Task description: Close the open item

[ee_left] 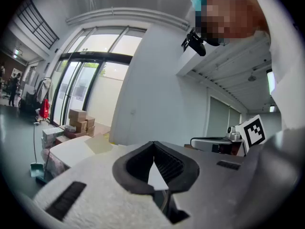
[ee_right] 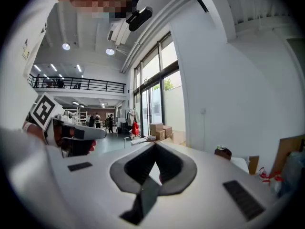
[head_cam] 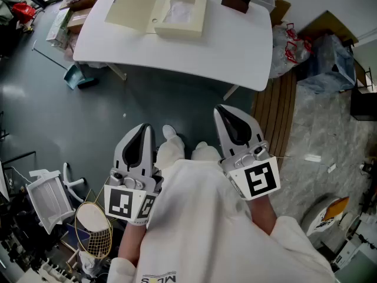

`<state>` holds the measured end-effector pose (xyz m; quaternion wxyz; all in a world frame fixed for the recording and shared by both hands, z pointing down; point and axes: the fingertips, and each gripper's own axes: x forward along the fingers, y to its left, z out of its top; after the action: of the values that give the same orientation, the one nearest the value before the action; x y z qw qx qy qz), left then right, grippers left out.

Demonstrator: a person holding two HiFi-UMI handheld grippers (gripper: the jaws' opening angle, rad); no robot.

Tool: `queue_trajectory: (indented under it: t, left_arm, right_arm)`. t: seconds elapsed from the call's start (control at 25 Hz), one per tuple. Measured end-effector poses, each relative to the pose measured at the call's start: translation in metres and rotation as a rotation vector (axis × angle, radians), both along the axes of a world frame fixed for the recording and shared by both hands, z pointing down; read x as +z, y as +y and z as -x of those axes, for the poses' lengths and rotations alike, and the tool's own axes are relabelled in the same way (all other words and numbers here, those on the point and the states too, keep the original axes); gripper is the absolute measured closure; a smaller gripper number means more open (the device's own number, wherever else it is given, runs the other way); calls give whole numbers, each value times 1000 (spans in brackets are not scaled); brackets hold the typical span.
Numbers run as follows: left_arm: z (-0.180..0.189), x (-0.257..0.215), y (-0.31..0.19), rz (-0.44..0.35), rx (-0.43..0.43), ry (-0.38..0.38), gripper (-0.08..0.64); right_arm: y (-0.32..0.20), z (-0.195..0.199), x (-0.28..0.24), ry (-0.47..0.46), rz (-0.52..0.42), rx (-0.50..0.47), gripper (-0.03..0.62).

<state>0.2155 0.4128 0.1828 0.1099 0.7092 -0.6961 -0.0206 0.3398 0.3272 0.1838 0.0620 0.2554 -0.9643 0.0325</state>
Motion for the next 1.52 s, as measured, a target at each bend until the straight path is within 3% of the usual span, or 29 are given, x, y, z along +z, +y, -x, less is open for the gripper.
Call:
queue_trajectory:
  t: [0.28, 0.56, 0.88, 1.2, 1.52]
  left_arm:
    - [15, 19, 40, 12, -51, 8, 535]
    - [39, -4, 34, -23, -21, -17, 535]
    - [115, 0, 31, -11, -5, -6, 535]
    - [220, 0, 30, -38, -19, 5, 535]
    - [276, 10, 3, -34, -24, 53, 535]
  right_arm:
    - [29, 17, 13, -8, -13, -36, 577]
    - [37, 37, 0, -57, 28, -17, 577]
    - [20, 93, 6, -49, 30, 55, 577]
    - [8, 186, 15, -49, 38, 101, 577]
    - [-16, 242, 15, -22, 35, 90, 577]
